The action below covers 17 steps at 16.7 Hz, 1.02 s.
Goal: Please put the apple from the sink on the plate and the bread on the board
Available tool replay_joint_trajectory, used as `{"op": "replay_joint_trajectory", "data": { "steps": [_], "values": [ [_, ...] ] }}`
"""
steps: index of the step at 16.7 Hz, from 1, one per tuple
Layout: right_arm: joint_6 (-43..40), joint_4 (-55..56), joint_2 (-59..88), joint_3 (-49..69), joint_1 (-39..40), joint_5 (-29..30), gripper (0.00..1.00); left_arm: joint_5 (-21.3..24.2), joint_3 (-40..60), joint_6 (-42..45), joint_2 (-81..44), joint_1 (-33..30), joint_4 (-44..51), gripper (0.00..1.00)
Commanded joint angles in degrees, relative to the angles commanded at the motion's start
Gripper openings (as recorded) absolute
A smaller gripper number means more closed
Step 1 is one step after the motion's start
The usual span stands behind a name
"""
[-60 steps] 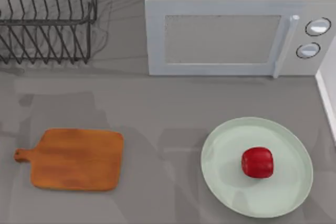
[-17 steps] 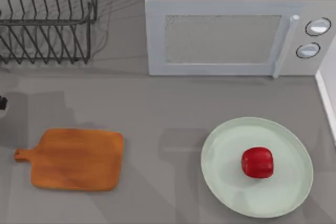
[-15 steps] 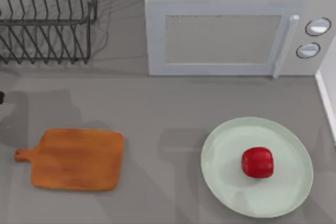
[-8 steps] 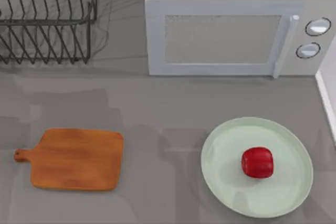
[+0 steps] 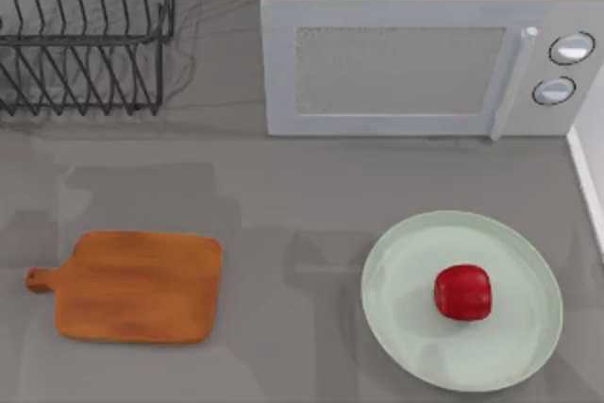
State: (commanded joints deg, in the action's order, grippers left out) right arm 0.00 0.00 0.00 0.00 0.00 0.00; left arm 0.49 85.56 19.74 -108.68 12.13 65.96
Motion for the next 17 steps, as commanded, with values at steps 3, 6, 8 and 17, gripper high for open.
{"op": "replay_joint_trajectory", "data": {
  "steps": [3,6,8,17],
  "values": [
    [0.00,0.00,0.00,0.00,0.00,0.00,1.00,-0.09,-3.73,-7.19,1.95,-5.83,-1.64,0.00],
    [0.00,0.00,0.00,0.00,0.00,0.00,1.00,-0.24,-9.00,-17.73,4.84,-14.03,-4.01,0.00],
    [0.00,0.00,0.00,0.00,0.00,0.00,1.00,-0.36,-12.76,-25.12,6.97,-19.84,-5.73,0.00],
    [0.00,0.00,0.00,0.00,0.00,0.00,1.00,-0.63,-20.05,-37.21,11.29,-30.60,-9.17,0.00]
  ]
}}
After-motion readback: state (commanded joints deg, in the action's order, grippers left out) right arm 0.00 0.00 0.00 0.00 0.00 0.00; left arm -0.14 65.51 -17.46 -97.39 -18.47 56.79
